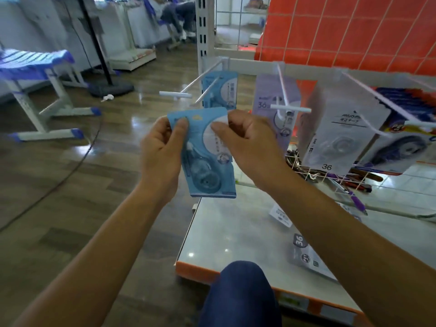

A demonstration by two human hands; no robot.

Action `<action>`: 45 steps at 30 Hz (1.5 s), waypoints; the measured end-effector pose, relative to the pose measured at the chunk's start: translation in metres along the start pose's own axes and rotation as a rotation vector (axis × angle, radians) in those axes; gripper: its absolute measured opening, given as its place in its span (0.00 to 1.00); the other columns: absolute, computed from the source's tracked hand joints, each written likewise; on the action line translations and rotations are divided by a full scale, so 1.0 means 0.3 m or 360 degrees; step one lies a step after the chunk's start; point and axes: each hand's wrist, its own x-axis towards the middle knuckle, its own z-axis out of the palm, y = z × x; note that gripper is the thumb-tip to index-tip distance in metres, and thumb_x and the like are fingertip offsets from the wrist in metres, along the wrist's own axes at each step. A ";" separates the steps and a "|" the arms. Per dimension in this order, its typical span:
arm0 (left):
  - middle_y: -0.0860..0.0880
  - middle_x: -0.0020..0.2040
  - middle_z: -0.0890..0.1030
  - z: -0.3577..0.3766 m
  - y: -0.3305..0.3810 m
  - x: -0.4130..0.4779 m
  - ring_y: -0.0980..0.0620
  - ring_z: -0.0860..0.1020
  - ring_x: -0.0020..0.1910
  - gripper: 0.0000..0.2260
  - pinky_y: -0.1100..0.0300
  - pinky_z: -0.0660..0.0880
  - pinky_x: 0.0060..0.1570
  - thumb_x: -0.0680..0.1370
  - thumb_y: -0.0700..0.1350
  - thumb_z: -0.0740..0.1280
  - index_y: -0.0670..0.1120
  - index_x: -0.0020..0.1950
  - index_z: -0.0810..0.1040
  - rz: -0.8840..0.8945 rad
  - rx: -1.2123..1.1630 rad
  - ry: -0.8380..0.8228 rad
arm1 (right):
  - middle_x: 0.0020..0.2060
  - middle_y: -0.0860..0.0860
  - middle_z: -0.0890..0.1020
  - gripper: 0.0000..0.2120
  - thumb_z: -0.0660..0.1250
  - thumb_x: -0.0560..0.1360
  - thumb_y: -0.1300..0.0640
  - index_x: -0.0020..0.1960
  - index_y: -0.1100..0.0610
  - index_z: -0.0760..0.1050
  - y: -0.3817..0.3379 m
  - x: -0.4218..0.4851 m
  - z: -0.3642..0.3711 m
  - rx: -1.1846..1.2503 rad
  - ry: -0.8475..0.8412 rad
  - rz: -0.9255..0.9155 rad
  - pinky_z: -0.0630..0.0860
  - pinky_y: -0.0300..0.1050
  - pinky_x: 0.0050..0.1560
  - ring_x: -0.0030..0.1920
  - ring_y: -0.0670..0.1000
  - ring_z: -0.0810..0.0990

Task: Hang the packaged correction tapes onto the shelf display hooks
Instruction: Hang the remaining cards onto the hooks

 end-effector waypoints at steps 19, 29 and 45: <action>0.49 0.44 0.82 -0.036 0.007 0.104 0.54 0.82 0.40 0.07 0.62 0.79 0.37 0.81 0.46 0.61 0.44 0.48 0.76 0.0042 0.0141 0.0005 | 0.49 0.52 0.84 0.06 0.65 0.78 0.53 0.52 0.54 0.78 0.024 0.079 0.058 0.0053 0.0091 0.0114 0.82 0.48 0.48 0.50 0.51 0.82; 0.42 0.43 0.81 0.006 -0.083 0.313 0.48 0.78 0.43 0.11 0.50 0.77 0.44 0.71 0.55 0.72 0.48 0.40 0.81 -0.0074 0.0304 0.0016 | 0.44 0.54 0.81 0.11 0.61 0.79 0.55 0.47 0.62 0.76 0.091 0.231 0.093 -0.0298 0.0331 0.0172 0.75 0.46 0.41 0.45 0.53 0.79; 0.48 0.38 0.80 0.150 -0.241 0.653 0.63 0.76 0.29 0.07 0.68 0.73 0.32 0.75 0.45 0.72 0.43 0.44 0.78 0.0048 0.0654 0.0105 | 0.63 0.57 0.74 0.20 0.56 0.81 0.48 0.67 0.60 0.65 0.255 0.579 0.157 -0.0256 0.0526 0.0736 0.68 0.45 0.55 0.63 0.58 0.73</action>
